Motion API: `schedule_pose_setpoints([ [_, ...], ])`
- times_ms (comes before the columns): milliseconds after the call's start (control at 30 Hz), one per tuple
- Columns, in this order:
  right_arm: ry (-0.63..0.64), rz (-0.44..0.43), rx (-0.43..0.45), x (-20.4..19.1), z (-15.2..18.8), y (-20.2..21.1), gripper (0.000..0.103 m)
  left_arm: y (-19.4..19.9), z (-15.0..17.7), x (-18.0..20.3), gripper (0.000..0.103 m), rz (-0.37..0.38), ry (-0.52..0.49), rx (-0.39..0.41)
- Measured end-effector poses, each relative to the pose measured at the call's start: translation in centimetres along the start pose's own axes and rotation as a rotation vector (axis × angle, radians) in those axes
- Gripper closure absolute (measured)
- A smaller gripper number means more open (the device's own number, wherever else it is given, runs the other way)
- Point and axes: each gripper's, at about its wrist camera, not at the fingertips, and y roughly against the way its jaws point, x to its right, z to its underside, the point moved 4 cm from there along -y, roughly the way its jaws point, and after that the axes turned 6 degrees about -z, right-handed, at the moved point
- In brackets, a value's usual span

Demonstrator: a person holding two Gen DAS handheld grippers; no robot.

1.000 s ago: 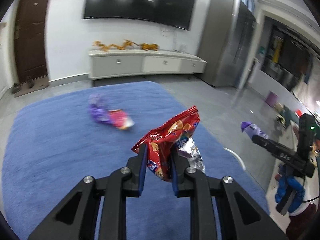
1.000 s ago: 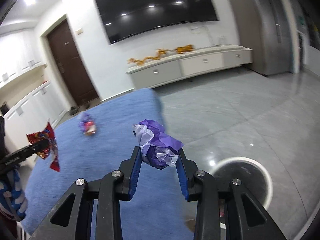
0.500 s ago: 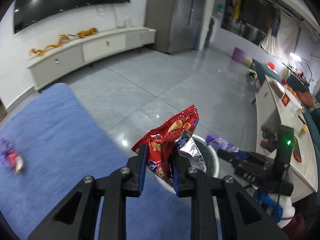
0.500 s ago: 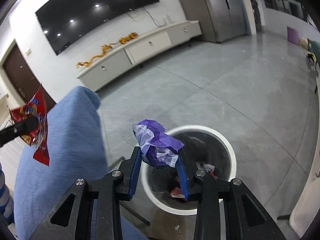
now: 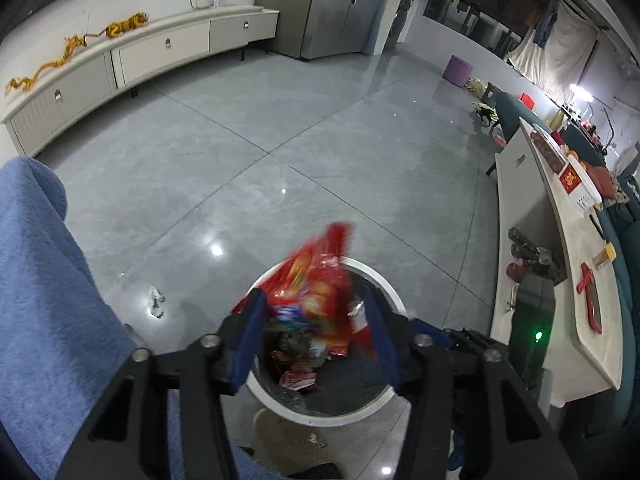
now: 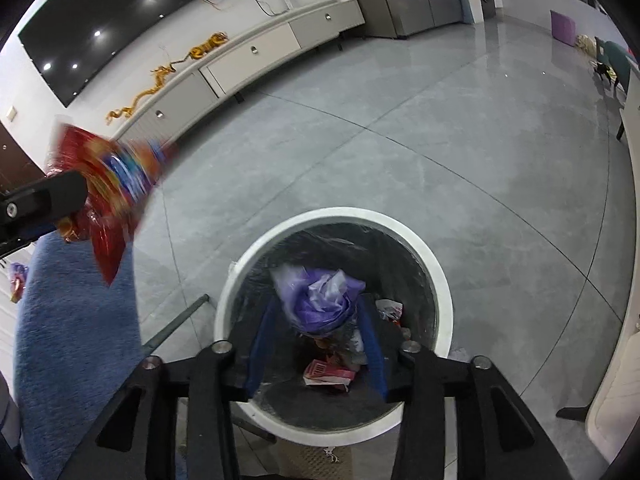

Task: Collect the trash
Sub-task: 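Carry both items over the trash bin and open both tools to drop them, then move both tools back toward the last purple and pink wrappers on the rug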

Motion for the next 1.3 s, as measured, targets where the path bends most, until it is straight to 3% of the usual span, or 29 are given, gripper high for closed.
schedule_pose_setpoints([
  [267,-0.008,0.022,-0.014,0.1,0.1,0.0,0.056,0.1,0.1,-0.5,0.053,0.03,0.014,-0.012],
  [533,0.034,0.03,0.023,-2.2,-0.3,2.8,0.056,3.8,1.9,-2.6,0.053,-0.024,0.061,0.068],
  [833,0.149,-0.014,0.071,-8.9,-0.6,5.9,0.056,11.4,6.8,-10.6,0.053,-0.17,0.161,0.199],
  [1133,0.322,-0.096,0.093,-19.2,0.8,8.0,0.056,20.4,14.0,-20.2,0.053,-0.374,0.306,0.296],
  [1300,0.426,-0.118,0.07,-24.4,2.5,7.8,0.056,24.1,17.9,-24.5,0.053,-0.45,0.395,0.332],
])
